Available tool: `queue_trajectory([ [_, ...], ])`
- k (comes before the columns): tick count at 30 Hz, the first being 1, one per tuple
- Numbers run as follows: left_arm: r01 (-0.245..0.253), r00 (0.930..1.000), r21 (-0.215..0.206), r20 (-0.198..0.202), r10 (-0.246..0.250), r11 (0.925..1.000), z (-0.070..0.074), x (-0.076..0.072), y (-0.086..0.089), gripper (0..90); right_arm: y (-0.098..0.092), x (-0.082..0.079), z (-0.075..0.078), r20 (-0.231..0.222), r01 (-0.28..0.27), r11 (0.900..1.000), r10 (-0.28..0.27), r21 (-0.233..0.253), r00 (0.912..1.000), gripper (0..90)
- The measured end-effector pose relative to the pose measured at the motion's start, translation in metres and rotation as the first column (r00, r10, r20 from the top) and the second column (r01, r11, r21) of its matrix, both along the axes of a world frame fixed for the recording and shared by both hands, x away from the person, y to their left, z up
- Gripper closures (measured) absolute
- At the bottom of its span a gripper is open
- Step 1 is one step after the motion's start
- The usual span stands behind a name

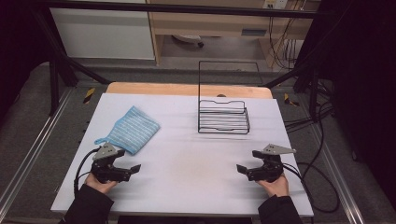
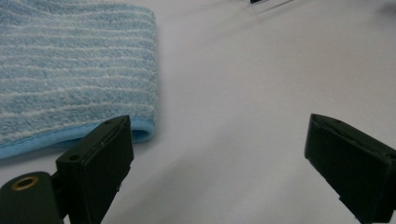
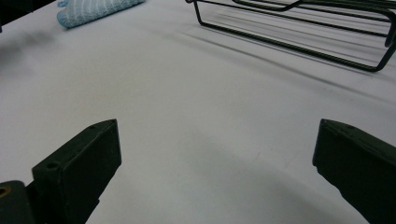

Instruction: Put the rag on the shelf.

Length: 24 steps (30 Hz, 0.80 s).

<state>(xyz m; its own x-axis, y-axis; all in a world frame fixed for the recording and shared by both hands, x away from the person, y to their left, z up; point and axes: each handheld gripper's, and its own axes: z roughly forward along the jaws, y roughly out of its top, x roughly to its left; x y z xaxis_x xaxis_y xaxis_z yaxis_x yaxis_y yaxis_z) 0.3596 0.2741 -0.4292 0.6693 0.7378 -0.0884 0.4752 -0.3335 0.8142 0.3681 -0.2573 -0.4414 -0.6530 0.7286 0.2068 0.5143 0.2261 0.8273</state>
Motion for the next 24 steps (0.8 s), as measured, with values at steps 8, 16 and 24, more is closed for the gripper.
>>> queue_trajectory([
  [8,-0.007,1.0,0.005,-0.004,0.007,1.0,0.002,0.002,-0.003,8.6,0.001,0.0,-0.001,-0.002,0.0,1.0,0.0,-0.003,1.0,1.7],
  [16,-0.015,0.9999,-0.004,-0.009,0.014,0.9999,0.009,0.009,-0.01,9.0,0.001,0.0,-0.001,-0.003,0.007,1.0,-0.007,-0.014,1.0,1.7],
  [24,-0.039,0.9992,0.022,-0.006,0.039,0.999,0.022,0.02,-0.018,12.1,0.001,0.0,-0.001,-0.001,0.006,1.0,-0.007,-0.022,1.0,1.7],
])
